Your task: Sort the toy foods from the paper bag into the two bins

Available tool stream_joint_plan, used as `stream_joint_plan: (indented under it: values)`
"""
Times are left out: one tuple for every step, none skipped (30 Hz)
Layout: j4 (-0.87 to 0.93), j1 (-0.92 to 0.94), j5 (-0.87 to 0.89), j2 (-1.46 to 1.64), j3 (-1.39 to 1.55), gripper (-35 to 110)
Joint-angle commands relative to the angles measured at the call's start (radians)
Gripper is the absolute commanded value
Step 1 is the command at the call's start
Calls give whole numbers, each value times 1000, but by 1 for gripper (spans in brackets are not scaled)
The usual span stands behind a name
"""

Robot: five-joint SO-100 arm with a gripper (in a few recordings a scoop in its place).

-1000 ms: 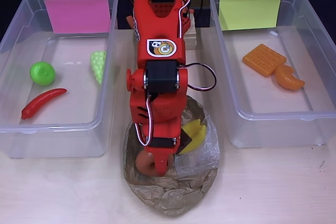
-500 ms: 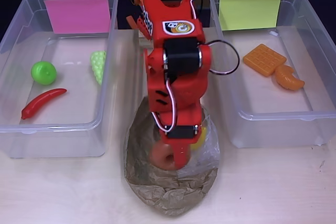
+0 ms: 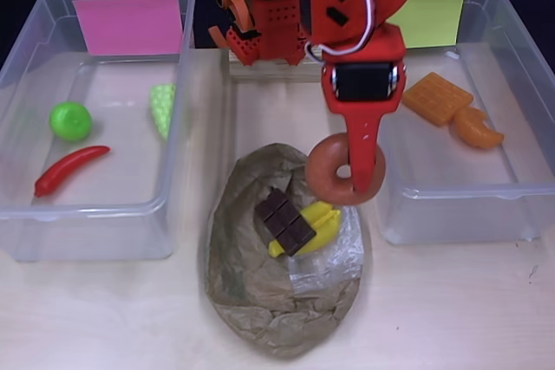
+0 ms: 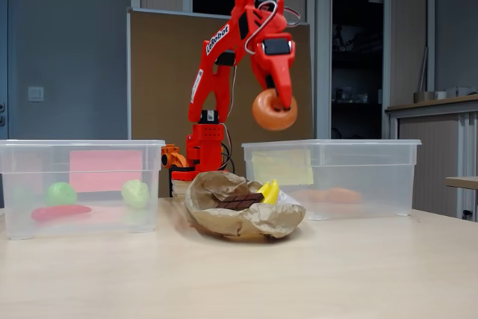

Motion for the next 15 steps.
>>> stream_joint_plan:
  values:
    - [21,-81,152,189,103,17]
    - [23,-107,196,224,135,17]
    - [23,-137,244,253,166,17]
    - [20,-169,290,279,192,17]
    - [18,-204,337,301,216,17]
    - [15,-239,390,318,238,17]
    - [6,-276,442,333,262,17]
    - [-8,-311,494,351,295,17]
    - [-29,-345,546,370,331,17]
    - [-55,-380,597,393,379,17]
    - [-91,-414,649,420,434,17]
    - [-130,-445,699,451,499,18]
    - [-172,-477,747,483,560,18]
    - [-209,-506,790,512,618,18]
    - [-244,-534,827,541,675,19]
